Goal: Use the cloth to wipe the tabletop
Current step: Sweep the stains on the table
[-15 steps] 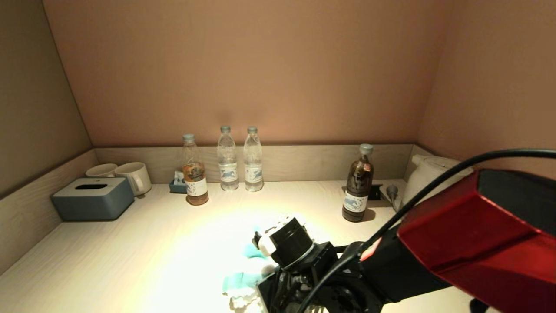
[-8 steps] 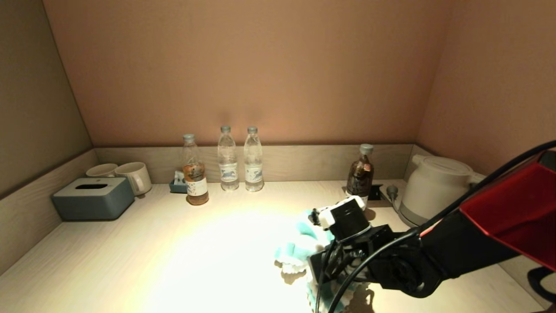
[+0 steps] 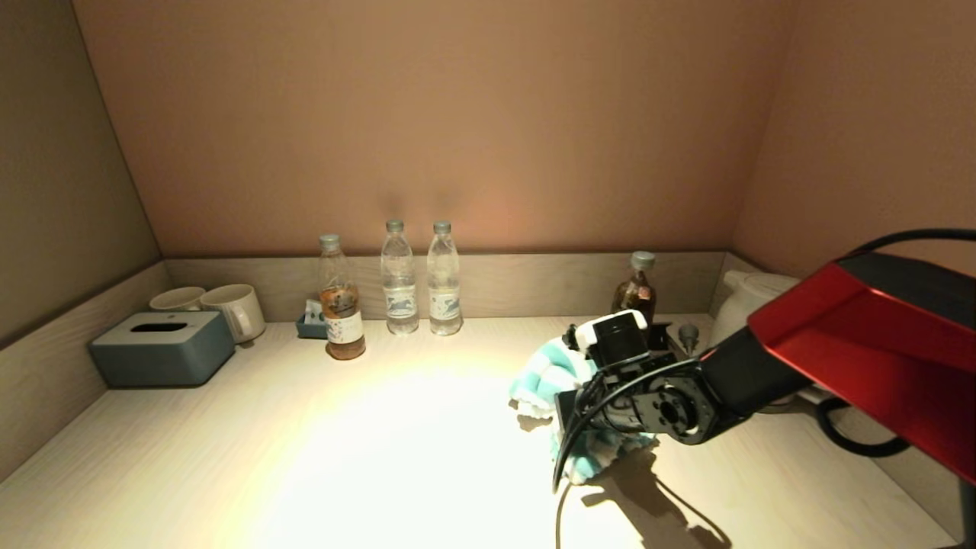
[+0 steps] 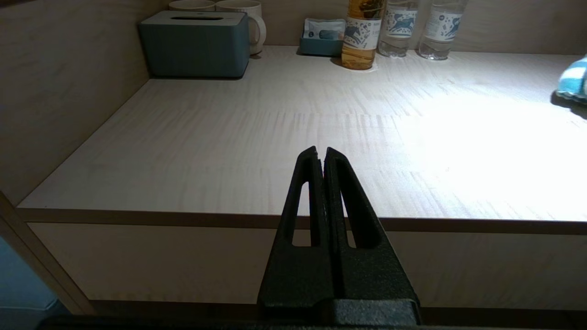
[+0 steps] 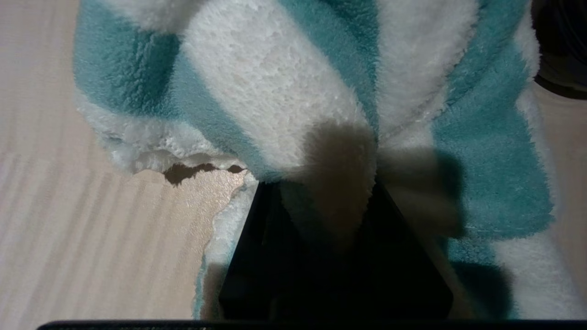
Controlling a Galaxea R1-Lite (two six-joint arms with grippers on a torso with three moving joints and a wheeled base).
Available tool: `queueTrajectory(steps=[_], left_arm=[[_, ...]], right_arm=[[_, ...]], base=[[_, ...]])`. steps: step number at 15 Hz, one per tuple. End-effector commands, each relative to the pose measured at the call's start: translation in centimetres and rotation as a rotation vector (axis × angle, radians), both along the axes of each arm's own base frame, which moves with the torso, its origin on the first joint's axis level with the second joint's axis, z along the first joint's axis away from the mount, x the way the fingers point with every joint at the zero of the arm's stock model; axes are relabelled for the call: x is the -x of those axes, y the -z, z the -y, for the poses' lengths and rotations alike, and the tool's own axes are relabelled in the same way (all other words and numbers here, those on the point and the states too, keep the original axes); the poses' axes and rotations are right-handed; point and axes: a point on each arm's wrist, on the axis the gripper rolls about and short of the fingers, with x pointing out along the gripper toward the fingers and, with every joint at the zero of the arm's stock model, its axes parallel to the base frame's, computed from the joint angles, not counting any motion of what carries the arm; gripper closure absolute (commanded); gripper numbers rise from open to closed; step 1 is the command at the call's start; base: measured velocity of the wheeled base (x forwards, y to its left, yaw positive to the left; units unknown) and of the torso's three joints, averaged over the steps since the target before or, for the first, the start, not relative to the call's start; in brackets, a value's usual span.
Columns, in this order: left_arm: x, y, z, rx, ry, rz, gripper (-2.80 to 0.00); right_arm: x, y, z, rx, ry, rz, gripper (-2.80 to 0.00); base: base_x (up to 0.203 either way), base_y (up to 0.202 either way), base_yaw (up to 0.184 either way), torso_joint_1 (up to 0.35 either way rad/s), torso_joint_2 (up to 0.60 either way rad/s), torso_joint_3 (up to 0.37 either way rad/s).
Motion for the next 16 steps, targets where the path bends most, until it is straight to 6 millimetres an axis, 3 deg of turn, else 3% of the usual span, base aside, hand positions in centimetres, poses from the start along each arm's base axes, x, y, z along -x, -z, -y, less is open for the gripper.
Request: queueTrajectory(steps=[1,4,8,12,14,16], left_arm=[[0.0,0.0,0.0,0.001,-0.001,-0.002,0.0],[0.0,0.0,0.0,0.001,-0.001,-0.002,0.0],[0.0,0.0,0.0,0.001,-0.001,-0.002,0.0],[0.0,0.0,0.0,0.001,-0.001,-0.002,0.0],[0.0,0.0,0.0,0.001,-0.001,-0.002,0.0],[0.0,0.0,0.0,0.001,-0.001,-0.002,0.0]], right_arm=[[-1.5,2.5,-2.4,0.017,-0.034,-0.037,0.0],[-1.0,2.0,-6.9,0.016,-0.133,-0.028,0.0],[2.4,1.3,-12.3,0.016,-0.282,-0.022,0.0],[6.2,-0.1,-15.8,0.007,-0.398,0.007,0.0],[7.1,-0.5,-16.5,0.004,-0.423,0.016,0.0],[9.5,-1.0,-18.5,0.004,-0.5,0.022,0.0]], base=[[0.0,0.0,0.0,0.0,0.0,0.0],[0.0,0.0,0.0,0.0,0.0,0.0],[0.0,0.0,0.0,0.0,0.0,0.0],[0.0,0.0,0.0,0.0,0.0,0.0],[0.0,0.0,0.0,0.0,0.0,0.0],[0.0,0.0,0.0,0.0,0.0,0.0]])
